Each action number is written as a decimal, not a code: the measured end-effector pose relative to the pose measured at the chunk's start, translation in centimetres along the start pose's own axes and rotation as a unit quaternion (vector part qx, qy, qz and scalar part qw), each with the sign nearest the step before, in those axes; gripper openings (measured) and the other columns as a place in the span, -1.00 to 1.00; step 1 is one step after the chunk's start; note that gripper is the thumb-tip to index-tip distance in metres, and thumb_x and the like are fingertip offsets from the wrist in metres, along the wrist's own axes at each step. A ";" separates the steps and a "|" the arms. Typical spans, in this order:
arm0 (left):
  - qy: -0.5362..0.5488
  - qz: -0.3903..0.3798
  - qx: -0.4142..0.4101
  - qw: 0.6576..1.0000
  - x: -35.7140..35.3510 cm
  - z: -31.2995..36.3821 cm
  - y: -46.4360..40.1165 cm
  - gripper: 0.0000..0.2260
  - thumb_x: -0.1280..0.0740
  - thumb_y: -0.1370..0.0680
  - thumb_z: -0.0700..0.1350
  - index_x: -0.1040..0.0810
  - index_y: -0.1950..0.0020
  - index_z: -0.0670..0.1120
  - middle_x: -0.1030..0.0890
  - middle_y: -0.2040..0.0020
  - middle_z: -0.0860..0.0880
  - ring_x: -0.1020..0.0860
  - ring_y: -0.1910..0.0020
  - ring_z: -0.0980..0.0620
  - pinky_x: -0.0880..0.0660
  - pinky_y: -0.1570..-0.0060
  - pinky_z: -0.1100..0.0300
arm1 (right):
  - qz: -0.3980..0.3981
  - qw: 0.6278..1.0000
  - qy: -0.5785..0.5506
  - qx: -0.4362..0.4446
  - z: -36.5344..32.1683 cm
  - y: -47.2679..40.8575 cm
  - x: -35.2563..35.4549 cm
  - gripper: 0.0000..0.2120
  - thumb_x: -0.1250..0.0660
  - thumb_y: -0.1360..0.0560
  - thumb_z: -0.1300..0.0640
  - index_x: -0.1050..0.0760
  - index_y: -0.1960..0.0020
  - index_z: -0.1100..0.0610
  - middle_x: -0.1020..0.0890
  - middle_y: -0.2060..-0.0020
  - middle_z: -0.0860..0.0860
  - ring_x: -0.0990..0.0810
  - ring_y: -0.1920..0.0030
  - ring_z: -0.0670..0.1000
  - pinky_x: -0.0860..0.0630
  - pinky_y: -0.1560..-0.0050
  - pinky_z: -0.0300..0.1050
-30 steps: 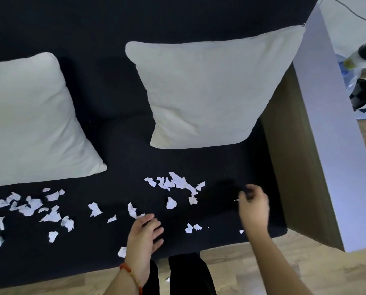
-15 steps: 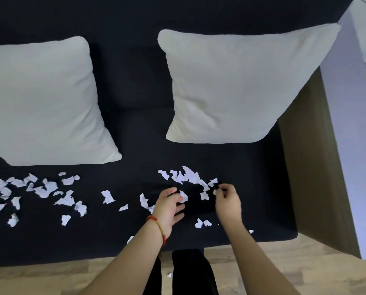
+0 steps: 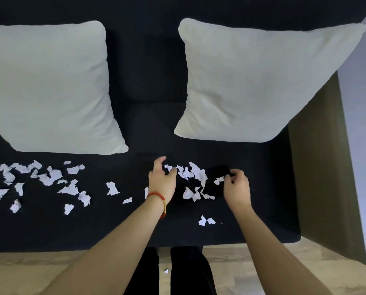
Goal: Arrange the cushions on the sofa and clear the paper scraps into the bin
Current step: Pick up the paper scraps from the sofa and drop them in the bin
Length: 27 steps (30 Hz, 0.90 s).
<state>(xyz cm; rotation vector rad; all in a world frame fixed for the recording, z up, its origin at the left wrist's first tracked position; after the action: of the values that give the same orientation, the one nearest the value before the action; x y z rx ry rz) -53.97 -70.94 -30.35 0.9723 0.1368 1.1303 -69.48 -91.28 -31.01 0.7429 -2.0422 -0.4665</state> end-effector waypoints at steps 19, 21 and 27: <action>0.082 -0.102 0.112 0.985 -3.3 -0.4 -1.0 -0.78 -0.18 -0.73 -0.10 -0.58 -0.26 -0.07 -0.68 -0.14 -0.13 -0.66 -0.07 -0.04 -0.66 -0.15 -0.11 | -0.167 0.980 0.039 0.097 -6.7 3.3 -10.1 -0.71 -0.22 -0.68 0.21 -0.51 -0.37 0.09 -0.43 -0.26 0.04 -0.57 -0.07 0.00 -0.62 0.01 -0.15; 0.121 -0.106 0.126 0.979 -3.4 -0.5 -0.7 -0.79 -0.19 -0.75 -0.05 -0.56 -0.27 -0.08 -0.68 -0.14 -0.14 -0.66 -0.08 -0.04 -0.67 -0.08 -0.05 | -0.153 0.982 0.032 0.102 -7.0 3.6 -9.8 -0.71 -0.24 -0.67 0.23 -0.54 -0.36 0.10 -0.46 -0.21 0.03 -0.55 -0.04 -0.05 -0.52 0.11 -0.31; 0.222 -0.106 0.186 0.951 -3.8 -0.6 -0.6 -0.64 -0.23 -0.72 0.13 -0.58 -0.31 -0.12 -0.71 -0.11 -0.13 -0.68 -0.14 -0.11 -0.63 -0.07 -0.01 | -0.153 0.980 -0.007 0.127 -8.2 5.1 -9.4 -0.75 -0.30 -0.66 0.22 -0.61 -0.28 0.05 -0.51 -0.13 -0.02 -0.57 0.04 -0.14 -0.49 0.13 -0.38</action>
<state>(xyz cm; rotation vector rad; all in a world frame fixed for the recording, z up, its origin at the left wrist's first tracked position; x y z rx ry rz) -55.61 -73.70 -32.49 0.9890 0.8249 1.1282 -60.21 -81.64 -29.53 1.2216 -2.0294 -0.3846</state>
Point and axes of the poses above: each hand's wrist, its own y-axis away from the middle knuckle, its own x-axis out of the back of the hand, z = x × y, the point moved 5 cm from there along -y, towards the middle knuckle
